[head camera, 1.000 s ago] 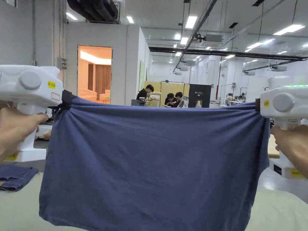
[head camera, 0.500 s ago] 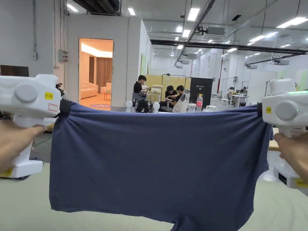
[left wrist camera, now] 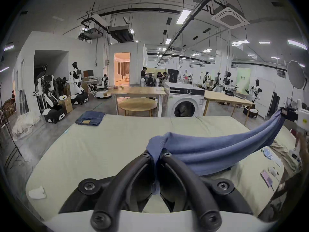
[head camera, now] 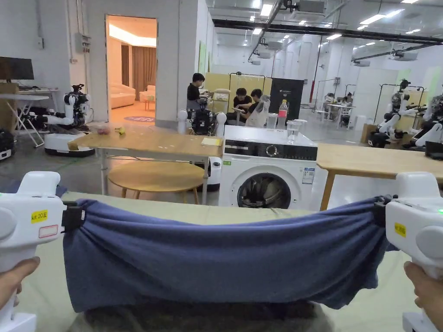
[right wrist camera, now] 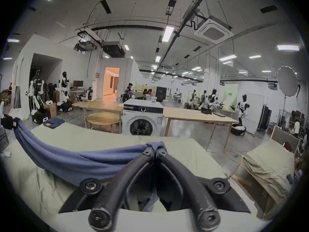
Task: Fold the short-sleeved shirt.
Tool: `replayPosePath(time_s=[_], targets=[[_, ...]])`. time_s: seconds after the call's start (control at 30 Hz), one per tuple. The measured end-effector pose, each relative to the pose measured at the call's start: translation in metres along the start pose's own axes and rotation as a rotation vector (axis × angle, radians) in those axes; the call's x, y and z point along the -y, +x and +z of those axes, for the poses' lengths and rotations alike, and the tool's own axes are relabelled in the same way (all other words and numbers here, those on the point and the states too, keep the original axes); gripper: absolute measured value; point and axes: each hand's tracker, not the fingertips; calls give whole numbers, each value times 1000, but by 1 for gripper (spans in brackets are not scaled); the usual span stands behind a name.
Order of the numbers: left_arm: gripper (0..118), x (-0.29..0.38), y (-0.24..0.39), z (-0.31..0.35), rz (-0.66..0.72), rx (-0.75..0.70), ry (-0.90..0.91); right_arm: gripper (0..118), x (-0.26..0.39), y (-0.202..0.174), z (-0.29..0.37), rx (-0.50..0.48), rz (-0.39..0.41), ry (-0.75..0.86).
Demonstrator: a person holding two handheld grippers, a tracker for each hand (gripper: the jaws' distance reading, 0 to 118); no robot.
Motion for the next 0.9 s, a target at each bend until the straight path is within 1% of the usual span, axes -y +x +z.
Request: replayPosePath(time_s=[0.13,0.3,0.47,0.53,0.67,0.83,0.9], targets=[[1,36,0,29,4,19,-9,0,30,-2,30,-23,10,-26],[1,71,-7,69,56,18,3,0,61,-3,65,-46,9,-56],[1,103,-11,81,90,15,-34,0,88,-2,83,-72,-7,-122],[1,116,-10,80,94,8,-66,0,100,-4,88,-83,-13,-151],[1,146,-10,72,126,9,-158,0,133,-9,89,-104,17,-267],[1,188,-4,44,112,-2,-314,0,189,-17,69,-141,3,-443],[1,201,-2,31,108,-9,-365,0,209,-24,58,-151,16,-498]])
